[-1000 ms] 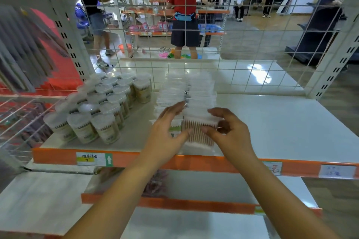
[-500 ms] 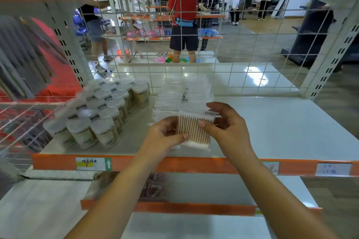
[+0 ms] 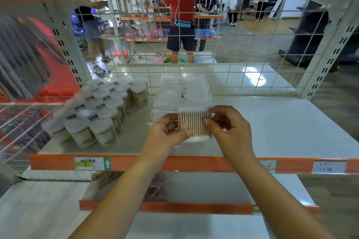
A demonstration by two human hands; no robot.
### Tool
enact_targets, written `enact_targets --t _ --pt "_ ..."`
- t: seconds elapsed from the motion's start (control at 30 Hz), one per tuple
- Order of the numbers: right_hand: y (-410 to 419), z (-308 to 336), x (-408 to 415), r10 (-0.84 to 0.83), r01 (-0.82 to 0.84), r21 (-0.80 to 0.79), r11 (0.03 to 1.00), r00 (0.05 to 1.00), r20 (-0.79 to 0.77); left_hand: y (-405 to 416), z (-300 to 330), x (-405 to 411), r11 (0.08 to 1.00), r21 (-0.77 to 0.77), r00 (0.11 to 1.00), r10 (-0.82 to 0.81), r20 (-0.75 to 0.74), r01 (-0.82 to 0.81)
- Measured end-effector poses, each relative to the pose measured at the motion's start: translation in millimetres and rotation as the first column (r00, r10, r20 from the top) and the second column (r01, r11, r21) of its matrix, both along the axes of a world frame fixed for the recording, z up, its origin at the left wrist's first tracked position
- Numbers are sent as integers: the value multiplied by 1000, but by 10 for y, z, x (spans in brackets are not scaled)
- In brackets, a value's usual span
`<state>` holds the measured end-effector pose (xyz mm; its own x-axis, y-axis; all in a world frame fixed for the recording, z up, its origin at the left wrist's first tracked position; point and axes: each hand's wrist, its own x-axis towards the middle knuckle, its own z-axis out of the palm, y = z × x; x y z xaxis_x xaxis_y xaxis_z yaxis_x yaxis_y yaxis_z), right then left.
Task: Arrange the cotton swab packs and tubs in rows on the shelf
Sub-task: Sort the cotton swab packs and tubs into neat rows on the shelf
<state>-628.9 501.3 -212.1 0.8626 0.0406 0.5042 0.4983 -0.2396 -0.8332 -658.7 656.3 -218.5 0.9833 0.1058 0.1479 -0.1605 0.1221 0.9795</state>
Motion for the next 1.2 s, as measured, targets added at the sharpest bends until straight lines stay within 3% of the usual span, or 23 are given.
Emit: enact_targets --t 0.13,0.63,0.77,0.9,1.03,1.2 --pt "16 -18 -18 29 -29 -54 998 1000 -2 14 24 -24 999 -3 999 38 38 -38" --pt "115 71 -150 254 -225 155 962 946 -203 40 38 -88 993 112 995 31 95 -42" --pt "126 102 -141 231 -202 150 968 949 -213 33 71 -105 987 154 992 19 123 -38" --pt "114 83 -109 198 -177 121 977 962 -187 53 74 -59 980 175 991 76 109 -94" --pt "88 99 -88 264 -208 268 941 945 -192 111 26 -7 965 198 984 161 80 -174" --pt "72 134 -30 337 -253 332 909 914 -227 125 45 -10 993 91 997 80 -6 -79"
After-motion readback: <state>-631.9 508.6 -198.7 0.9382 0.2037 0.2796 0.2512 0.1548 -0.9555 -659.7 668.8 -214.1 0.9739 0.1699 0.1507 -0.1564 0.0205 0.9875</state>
